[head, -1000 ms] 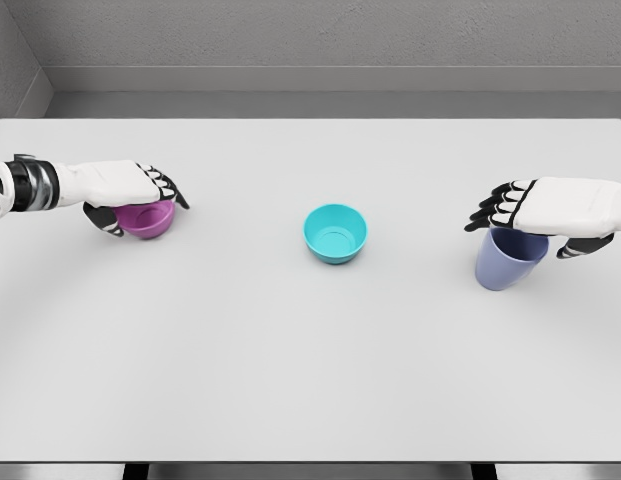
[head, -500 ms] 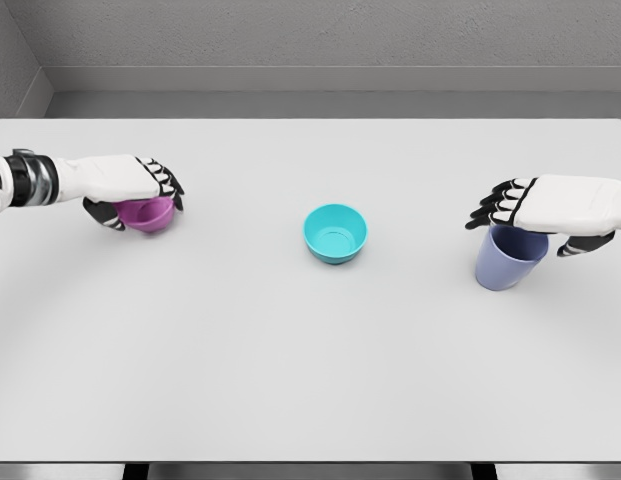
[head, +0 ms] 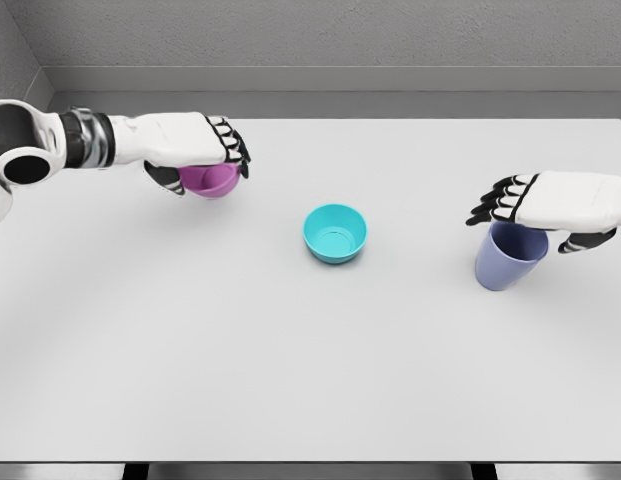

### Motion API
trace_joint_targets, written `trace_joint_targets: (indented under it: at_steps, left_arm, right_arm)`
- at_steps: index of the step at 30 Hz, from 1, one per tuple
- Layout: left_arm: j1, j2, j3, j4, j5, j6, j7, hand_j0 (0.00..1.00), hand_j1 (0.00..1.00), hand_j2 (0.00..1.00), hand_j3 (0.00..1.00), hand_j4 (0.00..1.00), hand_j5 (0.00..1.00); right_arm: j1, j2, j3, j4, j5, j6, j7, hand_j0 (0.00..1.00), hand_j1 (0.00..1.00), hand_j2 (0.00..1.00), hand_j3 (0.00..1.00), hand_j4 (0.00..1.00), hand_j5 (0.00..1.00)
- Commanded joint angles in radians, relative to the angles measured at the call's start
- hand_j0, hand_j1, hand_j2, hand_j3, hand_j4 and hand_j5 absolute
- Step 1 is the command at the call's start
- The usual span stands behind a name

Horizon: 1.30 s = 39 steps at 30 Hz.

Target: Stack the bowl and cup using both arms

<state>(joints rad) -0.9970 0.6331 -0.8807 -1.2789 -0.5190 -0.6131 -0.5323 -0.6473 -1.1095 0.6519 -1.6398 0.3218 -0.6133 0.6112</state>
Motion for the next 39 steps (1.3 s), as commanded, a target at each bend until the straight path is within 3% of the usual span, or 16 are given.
trace_joint_targets:
  at_steps: [1, 8, 16, 18, 25, 39]
  left_arm:
    - [-0.011, -0.053, -0.036, -0.004, 0.007, 0.002, 0.0, 0.7, 0.7, 0.7, 0.7, 0.7, 0.7]
    - [-0.061, -0.165, -0.072, -0.002, 0.007, 0.002, 0.002, 0.7, 0.7, 0.7, 0.7, 0.7, 0.7]
    - [-0.068, -0.242, -0.081, -0.002, 0.004, 0.002, 0.002, 0.7, 0.7, 0.7, 0.7, 0.7, 0.7]
    - [-0.075, -0.253, -0.124, -0.002, 0.005, 0.002, 0.002, 0.7, 0.7, 0.7, 0.7, 0.7, 0.7]
    - [-0.075, -0.271, -0.158, 0.0, -0.003, 0.002, 0.002, 0.7, 0.7, 0.7, 0.7, 0.7, 0.7]
    - [-0.075, -0.273, -0.182, 0.006, -0.027, 0.002, 0.002, 0.7, 0.7, 0.7, 0.7, 0.7, 0.7]
  right_arm:
    - [-0.002, -0.001, -0.001, 0.0, -0.004, 0.002, 0.0, 1.0, 1.0, 1.0, 1.0, 1.0, 1.0]
    - [-0.002, -0.003, -0.005, 0.0, -0.006, 0.002, 0.0, 1.0, 1.0, 1.0, 1.0, 1.0, 1.0]
    - [-0.002, -0.006, -0.006, 0.0, -0.006, 0.002, 0.0, 1.0, 1.0, 1.0, 1.0, 1.0, 1.0]
    - [-0.002, -0.006, -0.005, 0.0, -0.006, 0.002, 0.0, 1.0, 1.0, 1.0, 1.0, 1.0, 1.0]
    - [-0.002, -0.006, -0.003, 0.0, -0.004, 0.002, 0.0, 1.0, 1.0, 1.0, 1.0, 1.0, 1.0]
    - [-0.002, -0.006, -0.001, 0.0, -0.006, 0.002, 0.0, 1.0, 1.0, 1.0, 1.0, 1.0, 1.0]
